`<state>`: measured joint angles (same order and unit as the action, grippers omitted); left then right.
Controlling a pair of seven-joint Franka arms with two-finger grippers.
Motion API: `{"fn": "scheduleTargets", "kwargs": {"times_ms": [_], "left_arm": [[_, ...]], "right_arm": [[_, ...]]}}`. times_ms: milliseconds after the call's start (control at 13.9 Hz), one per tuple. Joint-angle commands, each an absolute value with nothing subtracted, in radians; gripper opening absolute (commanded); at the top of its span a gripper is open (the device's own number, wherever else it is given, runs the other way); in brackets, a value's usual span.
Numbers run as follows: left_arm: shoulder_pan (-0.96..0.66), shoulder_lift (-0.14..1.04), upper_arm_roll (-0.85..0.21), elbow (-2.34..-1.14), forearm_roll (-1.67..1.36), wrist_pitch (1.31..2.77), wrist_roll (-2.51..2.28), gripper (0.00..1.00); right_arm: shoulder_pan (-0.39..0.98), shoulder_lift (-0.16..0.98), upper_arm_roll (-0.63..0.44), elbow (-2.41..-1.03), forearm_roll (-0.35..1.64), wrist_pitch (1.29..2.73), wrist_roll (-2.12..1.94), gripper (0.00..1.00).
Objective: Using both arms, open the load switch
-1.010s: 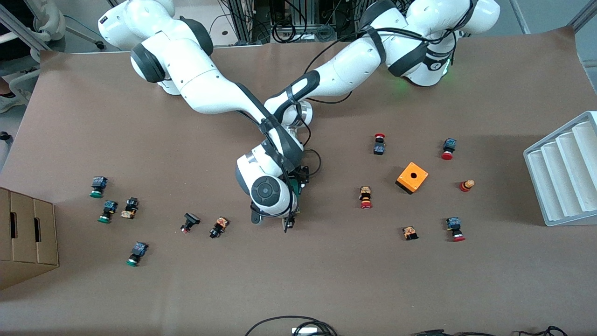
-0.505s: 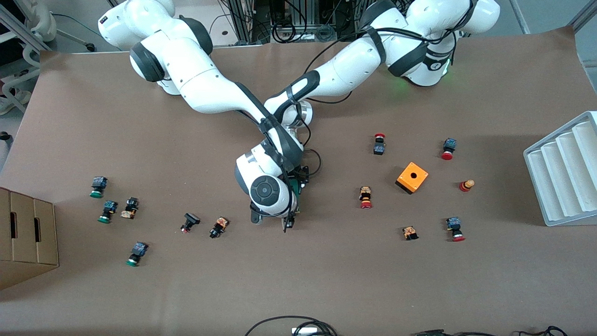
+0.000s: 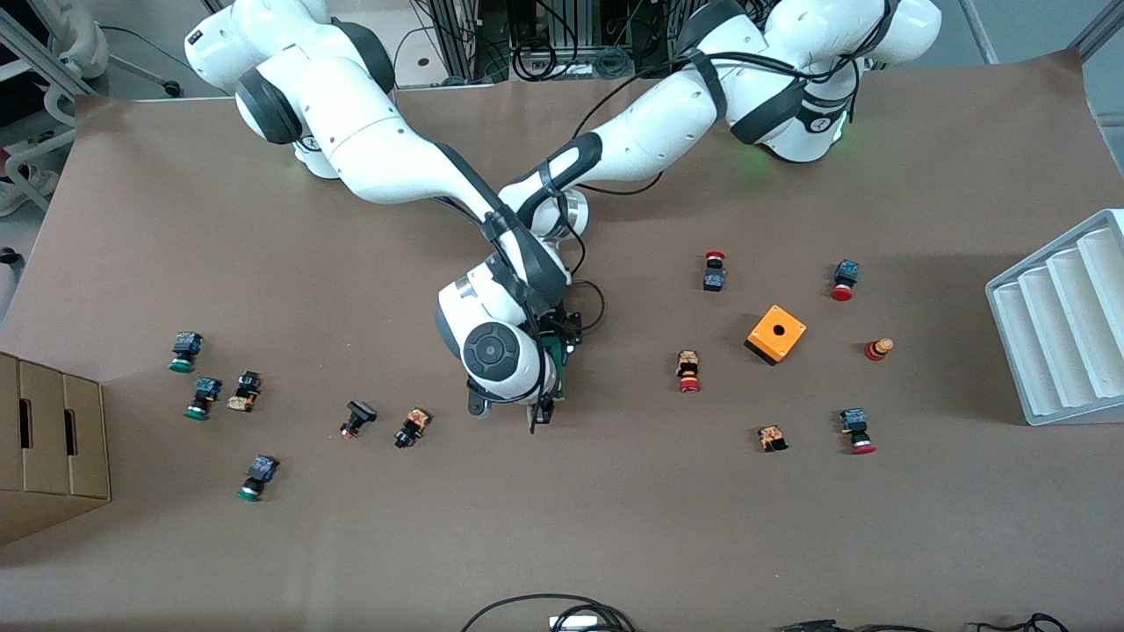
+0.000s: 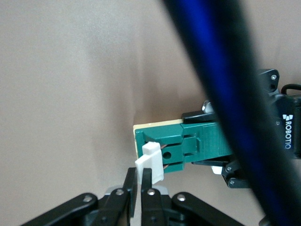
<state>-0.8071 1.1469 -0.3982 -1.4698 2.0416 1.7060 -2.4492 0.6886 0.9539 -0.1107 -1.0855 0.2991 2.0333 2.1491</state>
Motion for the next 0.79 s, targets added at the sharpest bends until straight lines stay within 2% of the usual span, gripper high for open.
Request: {"fn": "scheduleTargets", "kwargs": {"times_ms": [0, 722], "left_arm": [[-0.819, 1.164, -0.388, -1.437, 2.057, 1.720, -2.437, 0.51], [-0.821, 1.164, -0.388, -1.437, 2.057, 1.720, -2.437, 0.51]], "right_arm": [[0.698, 0.917, -0.106, -1.147, 0.334, 2.025, 2.161, 0.08], [0.716, 0.877, -0.104, -1.227, 0.331, 2.025, 2.154, 0.08]]}}
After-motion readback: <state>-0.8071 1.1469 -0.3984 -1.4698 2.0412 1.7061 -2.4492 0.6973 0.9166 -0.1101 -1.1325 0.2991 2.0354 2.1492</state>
